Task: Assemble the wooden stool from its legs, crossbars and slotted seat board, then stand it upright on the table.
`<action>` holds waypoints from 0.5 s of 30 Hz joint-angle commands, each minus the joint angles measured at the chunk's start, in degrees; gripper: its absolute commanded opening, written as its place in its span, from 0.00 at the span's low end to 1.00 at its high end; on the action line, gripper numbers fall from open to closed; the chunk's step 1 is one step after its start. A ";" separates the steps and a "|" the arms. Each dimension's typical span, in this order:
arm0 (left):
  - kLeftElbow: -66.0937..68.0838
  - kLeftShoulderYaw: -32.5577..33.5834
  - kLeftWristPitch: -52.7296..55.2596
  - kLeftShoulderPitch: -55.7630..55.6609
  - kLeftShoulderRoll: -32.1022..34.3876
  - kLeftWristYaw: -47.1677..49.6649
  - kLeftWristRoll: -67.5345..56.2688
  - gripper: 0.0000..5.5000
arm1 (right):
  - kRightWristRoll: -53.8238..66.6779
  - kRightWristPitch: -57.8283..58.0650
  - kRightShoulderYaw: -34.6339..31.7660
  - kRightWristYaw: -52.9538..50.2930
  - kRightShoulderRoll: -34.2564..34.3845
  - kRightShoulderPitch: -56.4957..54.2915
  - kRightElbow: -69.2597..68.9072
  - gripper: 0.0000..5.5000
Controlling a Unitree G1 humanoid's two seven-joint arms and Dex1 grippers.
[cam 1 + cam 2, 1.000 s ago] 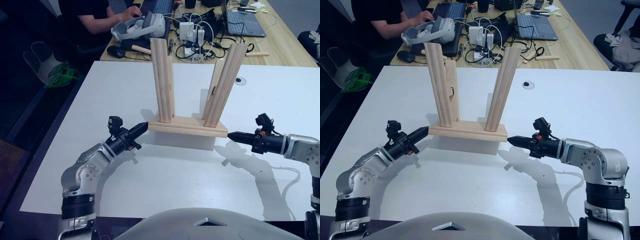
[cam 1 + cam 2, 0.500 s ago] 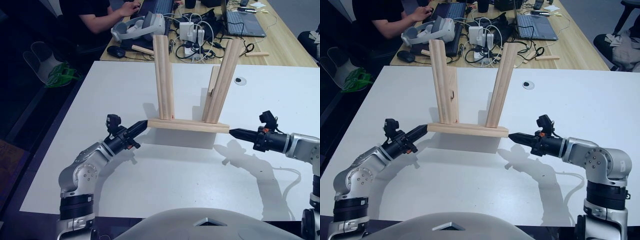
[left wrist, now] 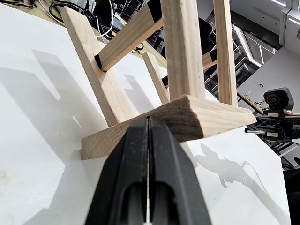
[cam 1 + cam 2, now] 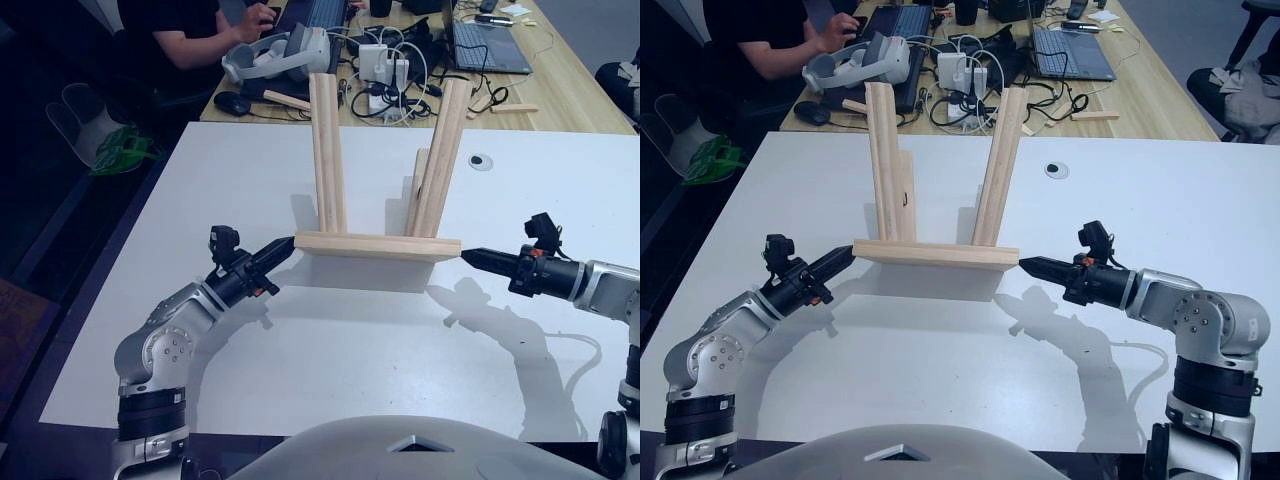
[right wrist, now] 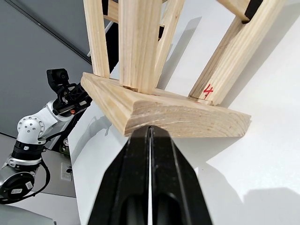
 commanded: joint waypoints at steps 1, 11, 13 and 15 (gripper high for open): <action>-4.03 -6.23 3.15 -1.97 -2.22 -3.68 -3.62 0.00 | 6.05 0.47 3.62 1.48 5.29 -2.17 -2.36 0.00; -3.46 -5.64 2.91 -2.30 -2.43 -2.82 -3.88 0.00 | 7.52 1.59 1.58 -0.60 7.37 -3.43 -1.17 0.00; -3.22 -6.05 2.47 -1.77 -2.27 -2.72 -2.96 0.00 | 7.08 1.03 1.82 -0.51 6.99 -3.19 -1.01 0.00; -2.05 -6.12 1.41 -1.18 -1.97 -2.65 -1.39 0.00 | 6.01 -0.06 2.18 0.06 6.06 -2.49 -0.60 0.00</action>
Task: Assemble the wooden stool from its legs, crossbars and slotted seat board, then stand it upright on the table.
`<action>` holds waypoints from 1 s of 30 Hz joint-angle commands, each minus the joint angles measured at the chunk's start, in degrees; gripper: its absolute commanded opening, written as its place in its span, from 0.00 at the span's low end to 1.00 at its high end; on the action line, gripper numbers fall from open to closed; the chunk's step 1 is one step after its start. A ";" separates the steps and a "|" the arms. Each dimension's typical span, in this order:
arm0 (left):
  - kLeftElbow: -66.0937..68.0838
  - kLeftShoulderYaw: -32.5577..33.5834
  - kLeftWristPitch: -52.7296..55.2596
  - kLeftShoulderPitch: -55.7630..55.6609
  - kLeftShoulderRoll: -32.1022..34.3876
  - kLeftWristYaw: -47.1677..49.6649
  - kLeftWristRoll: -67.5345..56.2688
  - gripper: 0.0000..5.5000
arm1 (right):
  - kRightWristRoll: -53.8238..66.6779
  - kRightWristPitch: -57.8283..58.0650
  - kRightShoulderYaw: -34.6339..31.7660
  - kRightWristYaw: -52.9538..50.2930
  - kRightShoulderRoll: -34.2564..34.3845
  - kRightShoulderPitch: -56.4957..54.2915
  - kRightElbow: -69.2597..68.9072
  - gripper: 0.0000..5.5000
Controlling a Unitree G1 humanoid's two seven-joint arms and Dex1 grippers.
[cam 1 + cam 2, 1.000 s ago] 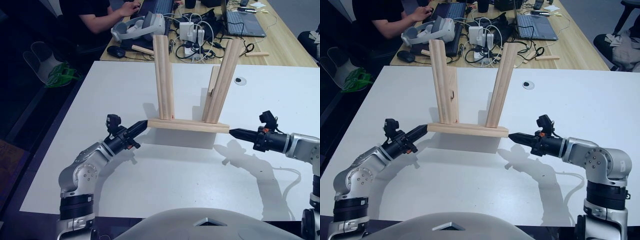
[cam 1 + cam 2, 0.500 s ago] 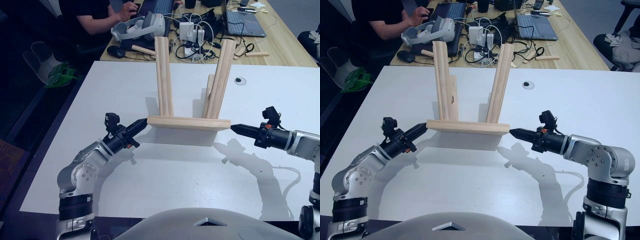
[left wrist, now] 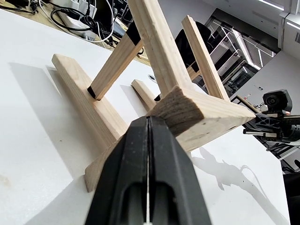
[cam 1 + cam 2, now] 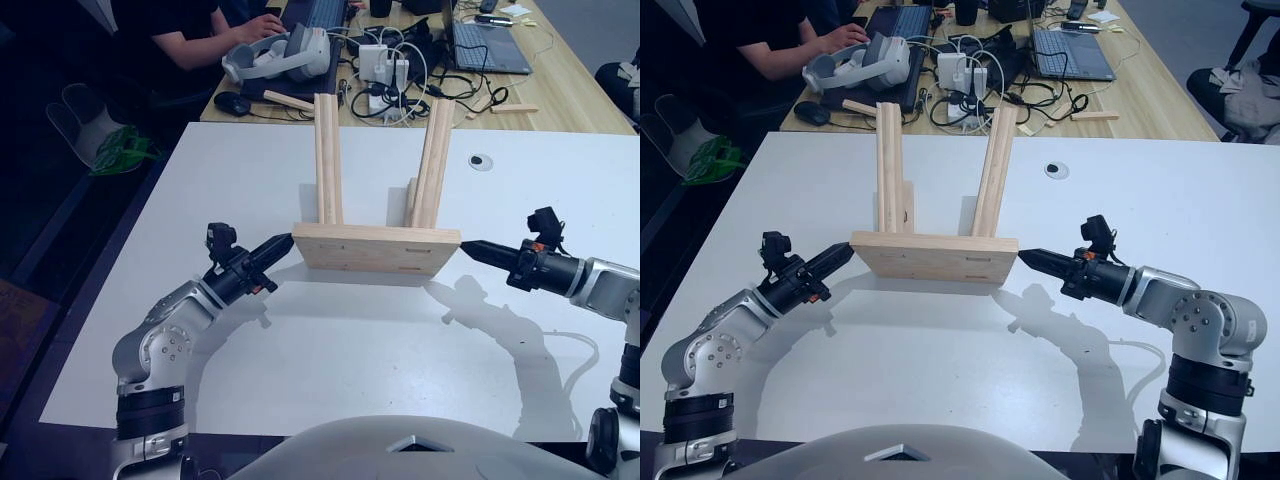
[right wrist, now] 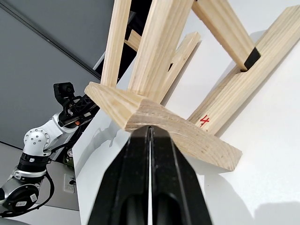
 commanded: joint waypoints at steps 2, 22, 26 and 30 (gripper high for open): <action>-0.61 -6.48 0.37 -0.07 -1.74 -3.12 0.80 0.00 | 2.67 -1.69 4.91 2.80 2.13 -0.88 0.03 0.00; 14.04 -6.24 -8.78 0.23 -2.34 8.17 16.87 0.00 | -26.10 -22.10 24.53 -7.82 -2.95 -0.94 12.07 0.00; 13.94 -6.85 -9.50 0.12 -3.07 8.50 18.11 0.00 | -27.75 -24.01 26.80 -5.69 -3.74 -1.41 11.89 0.00; 14.76 -7.22 -10.14 -0.82 -3.92 8.34 18.55 0.00 | -28.26 -24.96 27.88 -3.48 -4.09 -1.75 12.12 0.00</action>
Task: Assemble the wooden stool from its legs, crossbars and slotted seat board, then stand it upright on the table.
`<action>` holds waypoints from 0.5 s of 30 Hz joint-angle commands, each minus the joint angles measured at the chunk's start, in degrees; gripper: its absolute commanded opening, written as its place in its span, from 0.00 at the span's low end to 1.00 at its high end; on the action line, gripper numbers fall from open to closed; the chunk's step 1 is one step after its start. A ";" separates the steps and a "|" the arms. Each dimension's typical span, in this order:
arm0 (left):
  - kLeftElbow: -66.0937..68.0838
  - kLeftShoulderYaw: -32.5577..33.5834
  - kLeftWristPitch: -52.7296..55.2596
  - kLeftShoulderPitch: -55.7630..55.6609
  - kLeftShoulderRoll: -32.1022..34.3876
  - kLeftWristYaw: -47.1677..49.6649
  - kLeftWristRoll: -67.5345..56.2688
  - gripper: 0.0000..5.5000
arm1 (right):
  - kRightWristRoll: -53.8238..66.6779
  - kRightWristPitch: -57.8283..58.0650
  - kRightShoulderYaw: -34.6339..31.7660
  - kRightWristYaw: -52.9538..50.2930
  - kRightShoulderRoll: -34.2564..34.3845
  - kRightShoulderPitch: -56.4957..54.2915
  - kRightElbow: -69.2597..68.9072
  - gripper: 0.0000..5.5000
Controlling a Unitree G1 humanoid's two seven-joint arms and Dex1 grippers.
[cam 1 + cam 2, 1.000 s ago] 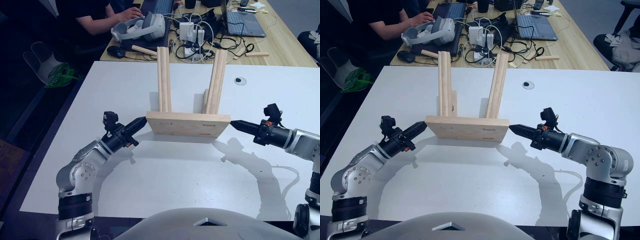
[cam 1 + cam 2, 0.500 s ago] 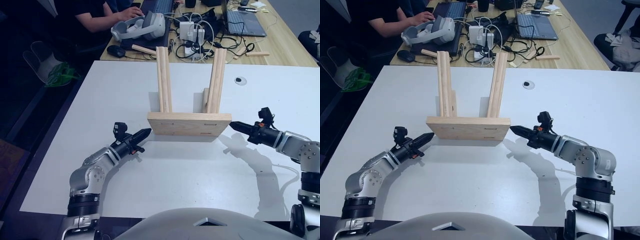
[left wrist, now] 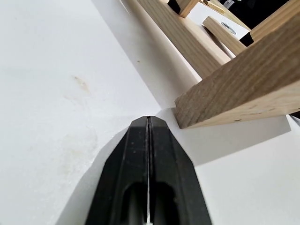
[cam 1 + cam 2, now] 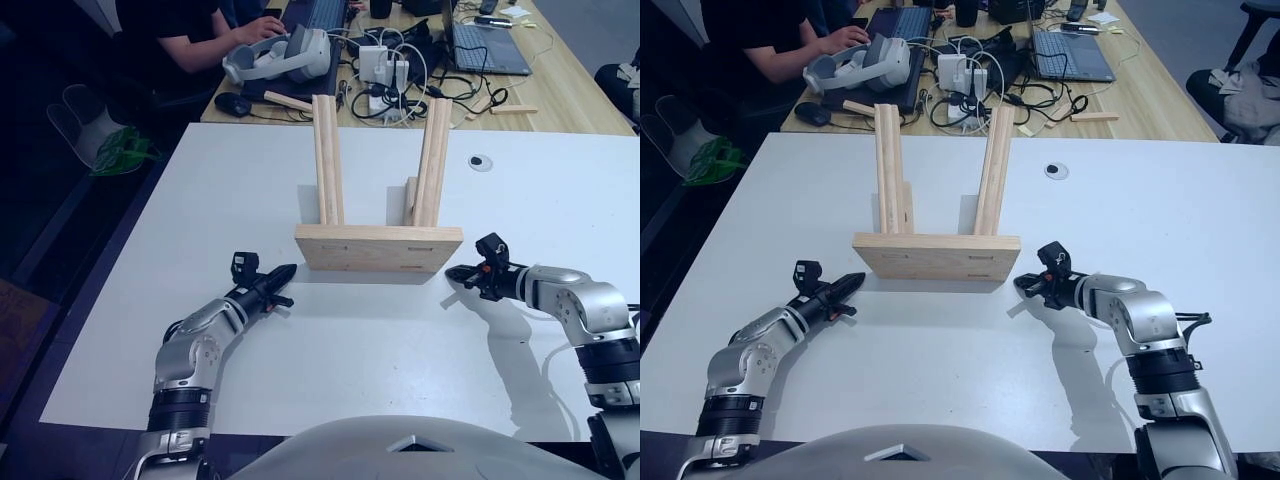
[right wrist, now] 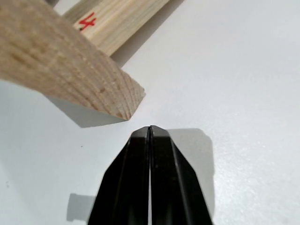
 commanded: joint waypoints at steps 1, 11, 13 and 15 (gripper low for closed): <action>0.99 -0.91 -0.15 -1.20 -1.15 -0.03 0.93 0.00 | -0.76 -0.39 1.77 2.26 -0.69 -0.41 0.41 0.00; 1.79 -1.83 -0.70 -1.81 -4.03 -0.59 0.92 0.00 | -1.77 -3.39 2.66 5.28 0.21 -1.25 2.40 0.00; 1.80 -1.89 -0.74 -1.75 -4.14 -0.73 1.05 0.00 | -2.13 -3.94 2.44 5.04 0.38 -1.17 2.48 0.00; 1.95 -1.85 -0.83 -1.71 -4.07 -0.83 1.13 0.00 | -2.51 -4.39 2.05 4.28 0.77 -1.15 2.65 0.00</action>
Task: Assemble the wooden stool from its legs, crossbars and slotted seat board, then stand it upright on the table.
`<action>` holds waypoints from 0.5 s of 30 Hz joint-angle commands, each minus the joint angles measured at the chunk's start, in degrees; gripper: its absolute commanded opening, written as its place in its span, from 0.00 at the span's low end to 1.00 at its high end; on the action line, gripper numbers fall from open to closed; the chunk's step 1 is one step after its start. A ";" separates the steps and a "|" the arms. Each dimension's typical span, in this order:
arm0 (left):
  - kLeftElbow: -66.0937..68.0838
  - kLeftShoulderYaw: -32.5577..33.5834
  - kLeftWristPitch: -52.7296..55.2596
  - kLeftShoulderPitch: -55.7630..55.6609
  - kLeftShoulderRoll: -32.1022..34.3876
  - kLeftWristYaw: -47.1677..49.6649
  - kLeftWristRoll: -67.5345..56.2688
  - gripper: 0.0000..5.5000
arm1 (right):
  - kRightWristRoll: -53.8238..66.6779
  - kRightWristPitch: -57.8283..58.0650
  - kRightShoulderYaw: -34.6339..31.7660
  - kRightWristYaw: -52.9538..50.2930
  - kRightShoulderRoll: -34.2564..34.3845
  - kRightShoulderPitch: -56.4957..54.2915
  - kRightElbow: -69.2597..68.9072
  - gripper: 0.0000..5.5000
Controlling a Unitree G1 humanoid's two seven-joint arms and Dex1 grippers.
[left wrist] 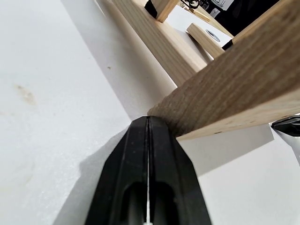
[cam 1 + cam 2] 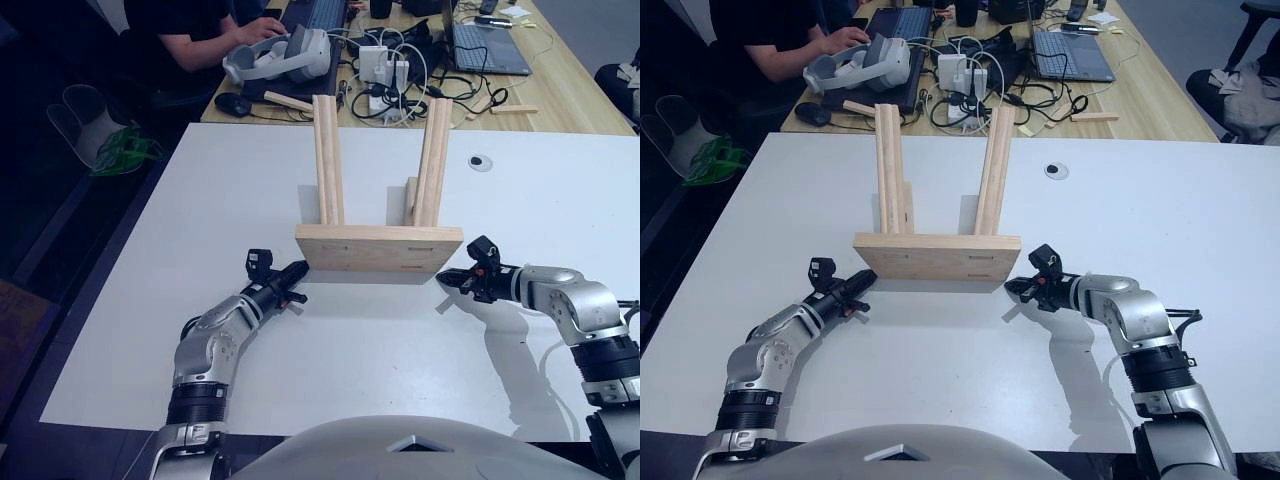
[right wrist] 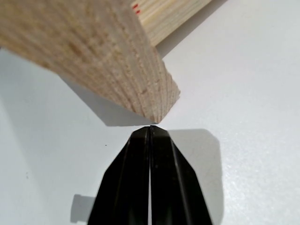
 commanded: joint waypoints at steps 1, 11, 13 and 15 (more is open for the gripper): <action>0.75 -0.59 0.21 -0.13 -0.15 -0.10 0.83 0.00 | -1.49 -1.33 -0.39 -1.55 0.95 -0.58 0.97 0.00; 2.26 0.75 -0.85 -0.92 0.14 1.54 1.69 0.00 | -3.65 -3.70 -0.49 -2.44 1.77 -0.86 1.85 0.00; 2.79 1.46 -1.22 -1.09 0.31 2.04 1.76 0.00 | -4.26 -4.18 -0.89 -2.43 0.82 -0.59 1.66 0.00; 3.25 1.77 -1.53 -1.16 0.47 2.10 1.74 0.00 | -5.03 -5.03 -1.59 -2.61 -0.11 -0.64 2.81 0.00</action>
